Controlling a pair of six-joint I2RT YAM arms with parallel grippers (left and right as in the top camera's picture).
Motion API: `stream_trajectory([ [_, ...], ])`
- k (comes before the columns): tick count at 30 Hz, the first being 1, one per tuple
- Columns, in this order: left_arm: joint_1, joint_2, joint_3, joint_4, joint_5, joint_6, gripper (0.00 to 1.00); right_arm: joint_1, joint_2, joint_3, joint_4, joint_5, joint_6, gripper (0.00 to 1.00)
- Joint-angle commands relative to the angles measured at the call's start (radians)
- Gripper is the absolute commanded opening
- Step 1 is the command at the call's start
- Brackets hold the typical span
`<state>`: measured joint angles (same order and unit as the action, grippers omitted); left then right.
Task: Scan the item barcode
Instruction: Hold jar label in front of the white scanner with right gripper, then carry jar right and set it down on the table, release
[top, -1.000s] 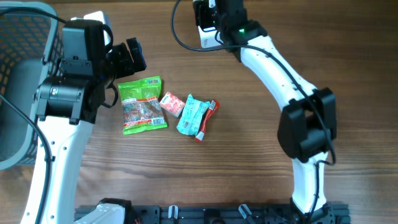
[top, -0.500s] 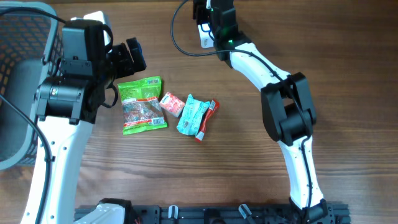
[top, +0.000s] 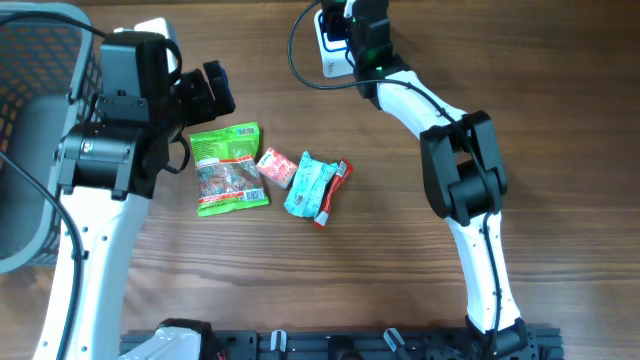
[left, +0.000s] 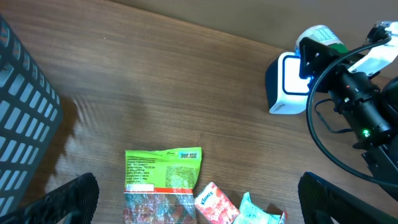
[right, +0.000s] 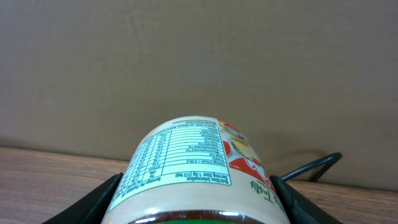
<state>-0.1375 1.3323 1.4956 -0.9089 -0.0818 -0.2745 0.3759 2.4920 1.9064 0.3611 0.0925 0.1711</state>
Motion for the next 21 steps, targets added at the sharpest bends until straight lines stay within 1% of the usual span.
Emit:
stream_trajectory([
  [1, -0.002, -0.001, 0.005, 0.002, -0.009, 0.013, 1.00, -0.003, -0.142, 0.023, -0.027, -0.011, 0.012, 0.20],
  [4, -0.002, -0.001, 0.005, 0.002, -0.009, 0.013, 1.00, -0.012, -0.276, 0.023, -0.191, -0.010, 0.012, 0.20],
  [5, -0.002, -0.001, 0.005, 0.002, -0.009, 0.013, 1.00, -0.018, -0.335, 0.023, -0.285, -0.010, 0.012, 0.20],
  [8, -0.002, -0.001, 0.005, 0.002, -0.009, 0.013, 1.00, -0.044, -0.508, 0.023, -0.671, -0.010, 0.012, 0.20],
  [10, -0.002, -0.001, 0.005, 0.002, -0.009, 0.013, 1.00, -0.072, -0.577, 0.023, -0.912, -0.010, 0.013, 0.21],
  [11, -0.002, -0.001, 0.005, 0.002, -0.009, 0.013, 1.00, -0.094, -0.600, 0.023, -1.041, -0.011, 0.013, 0.23],
  [13, -0.002, -0.001, 0.005, 0.002, -0.009, 0.013, 1.00, -0.143, -0.611, 0.022, -1.283, -0.011, 0.013, 0.22],
  [16, -0.002, -0.001, 0.005, 0.002, -0.009, 0.013, 1.00, -0.201, -0.586, -0.029, -1.555, -0.010, 0.013, 0.22],
  [18, -0.002, -0.001, 0.005, 0.002, -0.009, 0.013, 1.00, -0.230, -0.575, -0.123, -1.624, -0.011, 0.013, 0.22],
  [21, -0.002, -0.001, 0.005, 0.002, -0.009, 0.013, 1.00, -0.265, -0.573, -0.320, -1.547, -0.011, 0.007, 0.22],
])
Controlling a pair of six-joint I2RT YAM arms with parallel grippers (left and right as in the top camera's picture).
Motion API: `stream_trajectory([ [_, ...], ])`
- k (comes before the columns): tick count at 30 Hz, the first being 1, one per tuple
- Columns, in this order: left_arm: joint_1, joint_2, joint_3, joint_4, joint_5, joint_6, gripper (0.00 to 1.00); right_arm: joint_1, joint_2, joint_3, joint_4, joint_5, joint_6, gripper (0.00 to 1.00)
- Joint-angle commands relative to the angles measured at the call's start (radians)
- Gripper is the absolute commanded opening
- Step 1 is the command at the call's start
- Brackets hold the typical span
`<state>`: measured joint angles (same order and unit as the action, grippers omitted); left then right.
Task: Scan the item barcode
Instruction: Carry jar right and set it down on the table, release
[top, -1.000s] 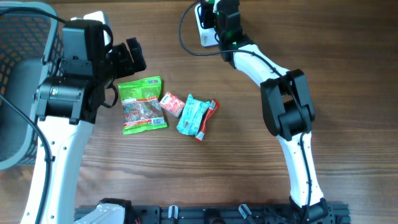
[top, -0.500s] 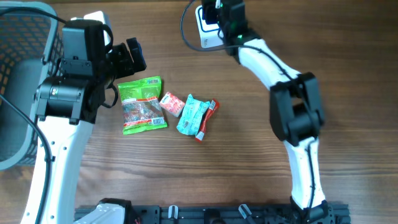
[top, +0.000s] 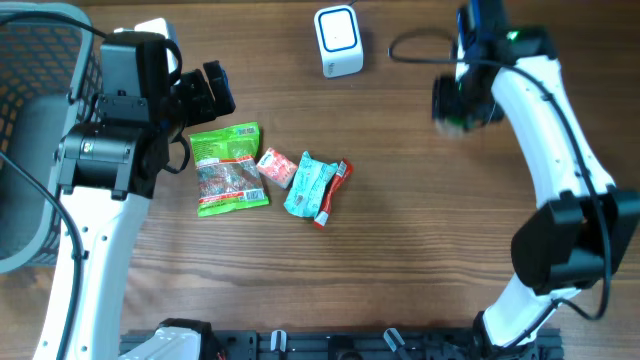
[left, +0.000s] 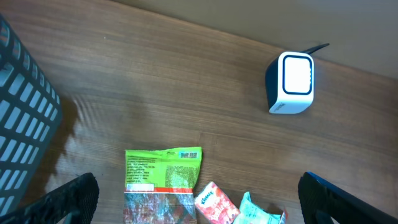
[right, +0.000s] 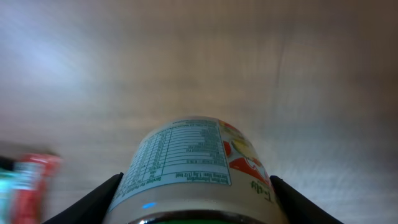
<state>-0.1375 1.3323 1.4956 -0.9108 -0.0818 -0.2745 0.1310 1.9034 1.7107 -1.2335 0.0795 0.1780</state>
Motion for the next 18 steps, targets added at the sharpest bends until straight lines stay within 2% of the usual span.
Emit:
stream_trajectory([
  [1, -0.002, -0.001, 0.005, 0.004, -0.009, 0.013, 1.00, -0.035, 0.016, -0.210, 0.109, -0.011, -0.006, 0.21],
  [4, -0.002, -0.001, 0.005, 0.004, -0.009, 0.013, 1.00, -0.065, 0.016, -0.325, 0.209, -0.071, -0.029, 0.21],
  [8, -0.002, -0.001, 0.005, 0.004, -0.009, 0.013, 1.00, -0.082, 0.016, -0.383, 0.247, -0.074, -0.048, 0.24],
  [9, -0.002, -0.001, 0.005, 0.004, -0.009, 0.013, 1.00, -0.082, 0.016, -0.386, 0.250, -0.073, -0.049, 0.29],
  [10, -0.002, -0.001, 0.005, 0.004, -0.009, 0.013, 1.00, -0.082, 0.016, -0.386, 0.250, -0.073, -0.048, 0.39],
  [13, -0.002, -0.001, 0.005, 0.004, -0.009, 0.013, 1.00, -0.082, 0.016, -0.386, 0.249, -0.073, -0.051, 0.82],
  [14, -0.002, -0.001, 0.005, 0.004, -0.009, 0.013, 1.00, -0.082, 0.016, -0.386, 0.248, -0.073, -0.052, 0.91],
  [16, -0.002, -0.001, 0.005, 0.004, -0.009, 0.013, 1.00, -0.082, 0.016, -0.386, 0.241, -0.073, -0.051, 1.00],
  [18, -0.002, -0.001, 0.005, 0.004, -0.009, 0.013, 1.00, -0.083, 0.016, -0.386, 0.239, -0.073, -0.051, 1.00],
])
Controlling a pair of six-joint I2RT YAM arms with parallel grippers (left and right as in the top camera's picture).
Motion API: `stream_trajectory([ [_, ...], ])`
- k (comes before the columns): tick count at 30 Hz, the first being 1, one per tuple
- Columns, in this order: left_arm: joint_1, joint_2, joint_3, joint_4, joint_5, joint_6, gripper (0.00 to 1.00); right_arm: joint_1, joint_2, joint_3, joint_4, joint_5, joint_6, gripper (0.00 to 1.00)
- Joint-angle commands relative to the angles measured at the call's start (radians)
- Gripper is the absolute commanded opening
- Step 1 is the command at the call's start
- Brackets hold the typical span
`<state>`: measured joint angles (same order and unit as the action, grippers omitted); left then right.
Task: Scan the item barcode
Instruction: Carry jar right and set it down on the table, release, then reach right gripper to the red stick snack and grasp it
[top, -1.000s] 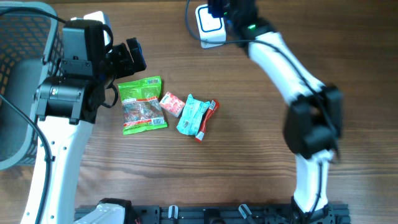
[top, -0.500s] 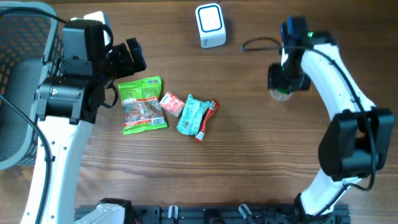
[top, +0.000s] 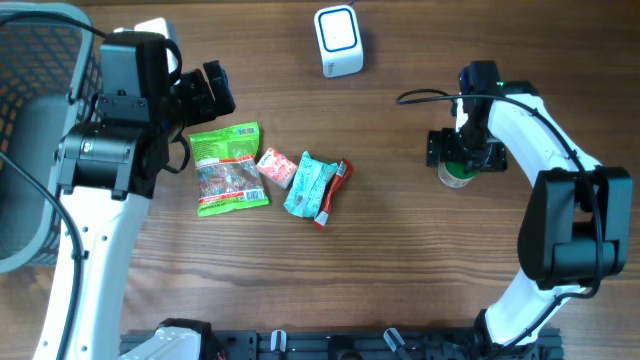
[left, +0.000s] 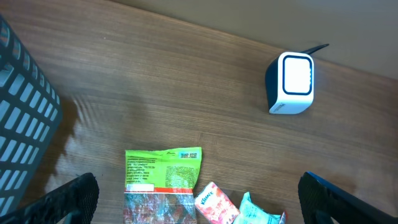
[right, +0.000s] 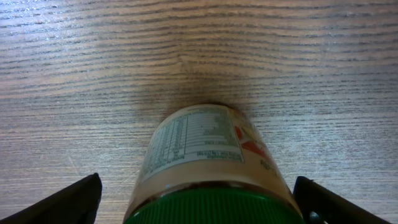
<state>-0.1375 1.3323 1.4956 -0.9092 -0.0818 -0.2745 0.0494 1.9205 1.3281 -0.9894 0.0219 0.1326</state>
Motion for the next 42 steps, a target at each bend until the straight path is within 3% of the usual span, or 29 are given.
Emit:
stream_trajectory([
  [1, -0.002, -0.001, 0.005, 0.003, -0.009, 0.013, 1.00, -0.001, -0.003, -0.001, -0.004, -0.015, -0.006, 0.99],
  [7, -0.002, -0.001, 0.005, 0.003, -0.009, 0.013, 1.00, -0.003, -0.078, 0.211, -0.165, 0.002, -0.026, 0.99],
  [10, -0.002, -0.001, 0.005, 0.003, -0.009, 0.013, 1.00, 0.006, -0.113, 0.304, -0.224, -0.154, -0.048, 0.95],
  [12, -0.002, -0.001, 0.005, 0.003, -0.009, 0.013, 1.00, 0.034, -0.125, 0.307, -0.224, -0.333, -0.111, 0.93],
  [15, -0.002, -0.001, 0.005, 0.003, -0.009, 0.013, 1.00, 0.090, -0.124, 0.283, -0.200, -0.447, -0.102, 0.94],
  [20, -0.002, -0.001, 0.005, 0.003, -0.009, 0.013, 1.00, 0.220, -0.124, 0.198, -0.110, -0.464, 0.039, 0.99],
  [24, -0.002, -0.001, 0.005, 0.003, -0.009, 0.013, 1.00, 0.307, -0.124, 0.084, -0.008, -0.395, 0.167, 0.97],
  [27, -0.002, -0.001, 0.005, 0.003, -0.009, 0.013, 1.00, 0.362, -0.124, -0.035, 0.101, -0.393, 0.251, 0.73],
  [28, -0.002, -0.001, 0.005, 0.003, -0.009, 0.013, 1.00, 0.373, -0.124, -0.063, 0.129, -0.393, 0.272, 0.70],
  [31, -0.002, -0.001, 0.005, 0.003, -0.009, 0.013, 1.00, 0.412, -0.124, -0.137, 0.200, -0.397, 0.381, 0.36],
  [40, -0.002, -0.001, 0.005, 0.003, -0.009, 0.013, 1.00, 0.541, -0.124, -0.160, 0.268, -0.378, 0.571, 0.27],
  [42, -0.002, -0.001, 0.005, 0.003, -0.009, 0.013, 1.00, 0.578, -0.124, -0.160, 0.270, -0.312, 0.666, 0.16],
])
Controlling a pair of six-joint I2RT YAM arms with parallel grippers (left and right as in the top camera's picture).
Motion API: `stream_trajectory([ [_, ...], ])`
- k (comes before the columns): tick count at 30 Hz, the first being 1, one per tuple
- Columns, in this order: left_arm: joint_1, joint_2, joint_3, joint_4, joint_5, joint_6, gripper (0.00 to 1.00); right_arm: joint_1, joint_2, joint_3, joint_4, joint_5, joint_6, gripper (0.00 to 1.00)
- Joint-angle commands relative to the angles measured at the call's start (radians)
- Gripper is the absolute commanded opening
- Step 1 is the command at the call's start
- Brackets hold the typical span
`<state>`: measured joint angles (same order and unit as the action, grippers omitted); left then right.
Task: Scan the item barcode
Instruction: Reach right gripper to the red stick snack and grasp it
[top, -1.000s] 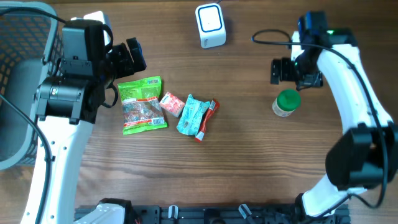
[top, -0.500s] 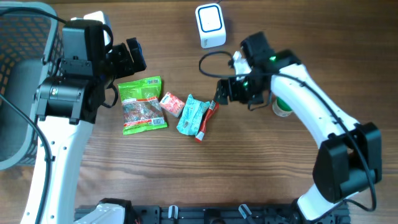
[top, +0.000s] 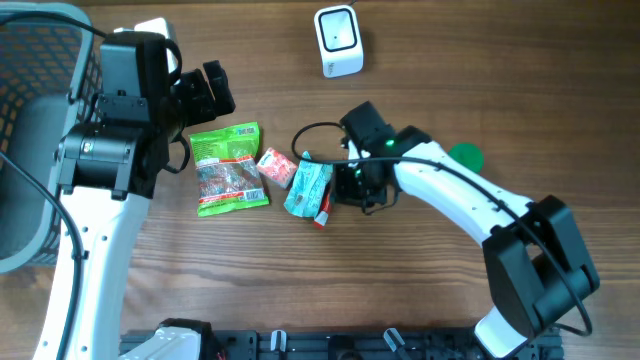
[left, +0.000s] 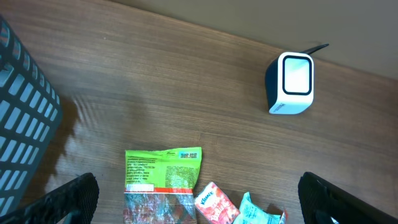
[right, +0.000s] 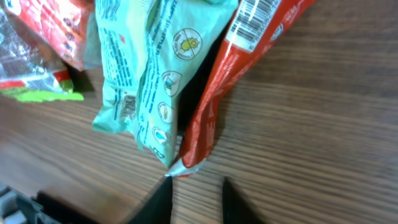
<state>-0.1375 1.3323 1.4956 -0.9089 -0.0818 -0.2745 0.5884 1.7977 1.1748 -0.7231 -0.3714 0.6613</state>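
A white barcode scanner (top: 338, 40) stands at the table's far edge, also the scanner (left: 291, 83) in the left wrist view. Mid-table lie a green snack bag (top: 230, 168), a red Kleenex pack (top: 275, 167), a teal packet (top: 308, 186) and a red stick packet (top: 333, 192). My right gripper (top: 353, 187) hovers low at the stick packet's near end. In its wrist view the red stick packet (right: 239, 81), barcode up, lies beside the teal packet (right: 155, 74); the right gripper (right: 196, 199) is narrowly open over bare wood. My left gripper (left: 199, 202) hangs wide open above the bag.
A green-lidded jar (top: 463, 155) stands right of the right arm, partly hidden by it. A dark mesh basket (top: 40, 120) fills the far left, its wall (left: 22, 130) also in the left wrist view. The scanner's cable runs off the far edge.
My right gripper has left the jar standing at the right and now sits at the red stick packet mid-table, its fingers much closer together. The left arm has not moved.
My right gripper first held the jar up at the scanner. Then it had the jar over the table's right side. Then the jar stood on the table with the jaws open around it. Now the gripper is at the packets, empty.
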Motion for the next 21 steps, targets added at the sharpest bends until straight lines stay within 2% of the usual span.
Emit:
stream_trajectory([
  [1, -0.002, -0.001, 0.005, 0.002, -0.009, 0.013, 1.00, 0.053, -0.001, -0.006, 0.006, 0.101, 0.169, 0.14],
  [5, -0.002, -0.001, 0.005, 0.002, -0.009, 0.013, 1.00, 0.110, -0.001, -0.006, 0.025, 0.174, 0.214, 0.13],
  [9, -0.002, -0.001, 0.005, 0.002, -0.009, 0.013, 1.00, 0.142, 0.000, -0.006, 0.026, 0.255, 0.235, 0.25],
  [21, -0.002, -0.001, 0.005, 0.002, -0.009, 0.013, 1.00, 0.145, 0.016, -0.009, 0.043, 0.286, 0.240, 0.25],
])
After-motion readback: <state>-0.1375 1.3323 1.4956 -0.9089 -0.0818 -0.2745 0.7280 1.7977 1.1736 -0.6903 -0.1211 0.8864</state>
